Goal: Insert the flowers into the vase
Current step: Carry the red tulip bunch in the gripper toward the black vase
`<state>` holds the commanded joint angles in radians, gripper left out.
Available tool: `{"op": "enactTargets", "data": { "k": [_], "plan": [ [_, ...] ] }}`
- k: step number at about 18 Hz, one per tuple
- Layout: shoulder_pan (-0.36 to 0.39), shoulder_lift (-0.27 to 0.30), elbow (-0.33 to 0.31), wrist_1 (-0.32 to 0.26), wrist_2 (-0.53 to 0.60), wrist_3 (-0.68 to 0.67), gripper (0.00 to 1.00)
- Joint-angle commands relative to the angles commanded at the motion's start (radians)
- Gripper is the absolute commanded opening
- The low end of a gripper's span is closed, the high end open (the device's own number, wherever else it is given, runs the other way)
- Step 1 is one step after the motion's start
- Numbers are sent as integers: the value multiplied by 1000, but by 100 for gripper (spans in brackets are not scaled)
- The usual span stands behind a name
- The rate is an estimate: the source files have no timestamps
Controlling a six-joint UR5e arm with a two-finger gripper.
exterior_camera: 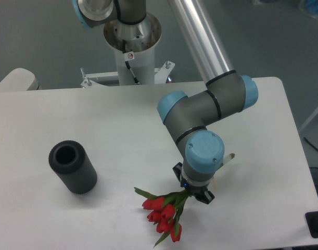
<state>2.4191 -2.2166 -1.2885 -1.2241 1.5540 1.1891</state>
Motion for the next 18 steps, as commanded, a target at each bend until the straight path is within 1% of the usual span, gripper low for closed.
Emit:
{"op": "enactTargets", "data": {
  "k": [4, 8, 12, 14, 18],
  "plan": [
    [-29, 15, -15, 0, -32, -31, 0],
    [-44, 49, -23, 2, -187, -127, 0],
    [-64, 109, -46, 0, -293, -134, 0],
    [-75, 132, -44, -8, -354, -141, 0],
    [-77, 167, -46, -15, -509, -196, 0]
  ]
}}
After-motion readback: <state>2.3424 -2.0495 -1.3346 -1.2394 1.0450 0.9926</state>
